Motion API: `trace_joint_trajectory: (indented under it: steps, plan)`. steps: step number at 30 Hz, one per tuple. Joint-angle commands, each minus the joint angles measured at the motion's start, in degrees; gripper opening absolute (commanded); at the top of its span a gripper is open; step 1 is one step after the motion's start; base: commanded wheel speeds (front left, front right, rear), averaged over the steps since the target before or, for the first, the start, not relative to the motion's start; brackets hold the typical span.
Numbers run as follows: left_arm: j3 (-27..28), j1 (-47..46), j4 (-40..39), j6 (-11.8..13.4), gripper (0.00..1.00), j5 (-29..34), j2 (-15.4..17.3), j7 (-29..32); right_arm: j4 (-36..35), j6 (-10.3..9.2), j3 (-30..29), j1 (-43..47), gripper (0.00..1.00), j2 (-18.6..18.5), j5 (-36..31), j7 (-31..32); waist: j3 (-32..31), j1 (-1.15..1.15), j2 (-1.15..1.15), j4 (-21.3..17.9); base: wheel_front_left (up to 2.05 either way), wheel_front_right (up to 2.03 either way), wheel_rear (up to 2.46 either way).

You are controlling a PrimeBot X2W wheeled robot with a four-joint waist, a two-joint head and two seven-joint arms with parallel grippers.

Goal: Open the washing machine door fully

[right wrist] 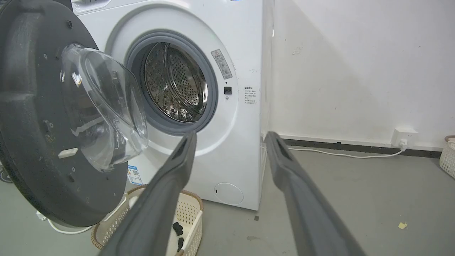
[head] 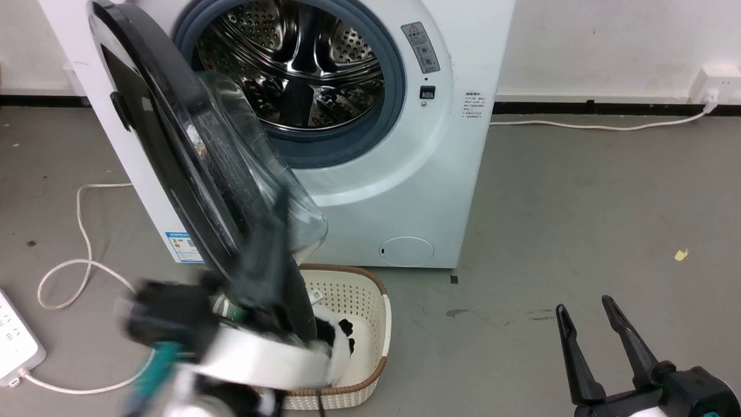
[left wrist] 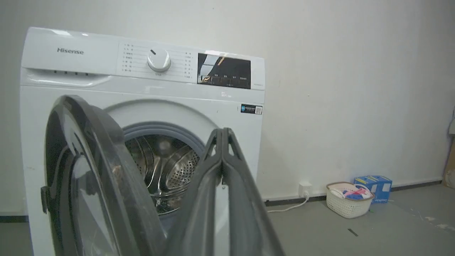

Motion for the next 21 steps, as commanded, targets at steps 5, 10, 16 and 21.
trace_joint_trajectory:
  steps: [5,10,16,21]
  plan:
    - [-6.83,4.76,7.81,0.93,0.00,-2.08,-0.72,3.96,0.20,0.05,-0.03,-0.96,1.00,0.37,0.58,-0.25,0.59,0.00,0.00,-0.38,0.00,0.00,0.00]
    - [-10.34,5.97,15.85,2.37,0.00,-5.79,-0.97,4.53,0.48,0.05,0.41,-0.97,1.00,0.37,1.09,-0.25,1.17,0.00,0.00,-0.55,0.00,0.00,0.00]
    - [-9.51,4.55,22.53,3.71,0.00,-5.67,-0.99,2.73,0.47,0.05,0.77,-1.30,1.00,0.22,1.35,-0.25,1.92,0.00,0.00,-0.61,0.00,0.00,0.00]
    - [-7.15,3.17,26.70,4.26,0.00,-6.29,-0.62,-0.52,0.62,0.05,0.99,-1.19,1.00,-0.04,1.60,-0.25,2.16,0.00,0.00,0.26,0.00,0.00,0.00]
